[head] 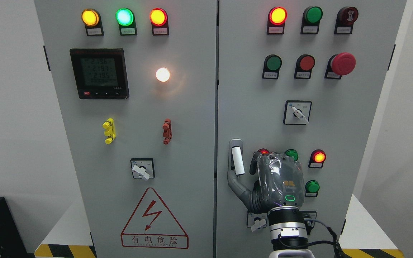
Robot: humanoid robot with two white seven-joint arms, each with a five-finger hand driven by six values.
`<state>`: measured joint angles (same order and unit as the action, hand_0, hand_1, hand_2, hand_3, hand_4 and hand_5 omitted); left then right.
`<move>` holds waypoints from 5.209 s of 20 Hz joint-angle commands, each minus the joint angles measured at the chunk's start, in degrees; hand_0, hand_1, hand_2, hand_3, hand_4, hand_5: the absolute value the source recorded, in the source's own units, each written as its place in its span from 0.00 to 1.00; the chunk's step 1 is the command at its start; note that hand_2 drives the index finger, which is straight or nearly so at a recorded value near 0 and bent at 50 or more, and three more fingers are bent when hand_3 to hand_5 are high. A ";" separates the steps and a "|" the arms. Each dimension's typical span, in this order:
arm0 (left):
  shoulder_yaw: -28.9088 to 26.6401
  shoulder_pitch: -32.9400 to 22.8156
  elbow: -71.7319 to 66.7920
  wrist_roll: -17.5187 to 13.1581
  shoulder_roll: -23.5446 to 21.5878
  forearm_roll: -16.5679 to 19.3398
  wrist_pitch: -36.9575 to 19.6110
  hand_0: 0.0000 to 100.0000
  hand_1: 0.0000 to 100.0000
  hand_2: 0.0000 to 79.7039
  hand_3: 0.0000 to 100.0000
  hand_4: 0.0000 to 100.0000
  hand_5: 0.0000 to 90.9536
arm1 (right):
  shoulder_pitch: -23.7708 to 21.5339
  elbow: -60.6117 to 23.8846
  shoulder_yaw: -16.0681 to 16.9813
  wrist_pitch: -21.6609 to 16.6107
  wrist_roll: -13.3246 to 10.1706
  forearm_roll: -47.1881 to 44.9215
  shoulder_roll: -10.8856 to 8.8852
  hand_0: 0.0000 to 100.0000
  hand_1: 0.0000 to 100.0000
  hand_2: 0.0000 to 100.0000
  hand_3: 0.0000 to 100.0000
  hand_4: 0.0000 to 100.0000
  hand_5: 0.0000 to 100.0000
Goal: Release door handle
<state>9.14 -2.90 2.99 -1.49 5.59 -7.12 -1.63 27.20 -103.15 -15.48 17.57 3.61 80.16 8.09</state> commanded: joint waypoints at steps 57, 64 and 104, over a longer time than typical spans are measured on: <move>0.00 0.00 0.00 0.00 0.04 0.00 0.05 0.00 0.00 0.05 0.11 0.00 0.00 | -1.09 -0.82 2.39 -0.17 -1.15 -0.27 0.00 0.44 0.41 0.69 0.90 0.70 0.62; 0.00 0.00 0.00 0.00 0.04 0.00 0.05 0.00 0.00 0.05 0.11 0.00 0.00 | -1.01 -0.82 3.00 -0.17 -1.23 -0.27 0.09 0.45 0.41 0.69 0.90 0.70 0.62; 0.00 0.00 0.00 0.00 -0.05 0.00 0.05 0.00 0.00 0.05 0.11 0.00 0.00 | -0.04 -1.61 3.97 -0.08 -1.15 -0.36 0.00 0.47 0.40 0.68 0.90 0.70 0.62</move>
<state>9.14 -2.90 2.99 -1.51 5.59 -7.12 -1.65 27.02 -104.71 -11.89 17.52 2.45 79.80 8.09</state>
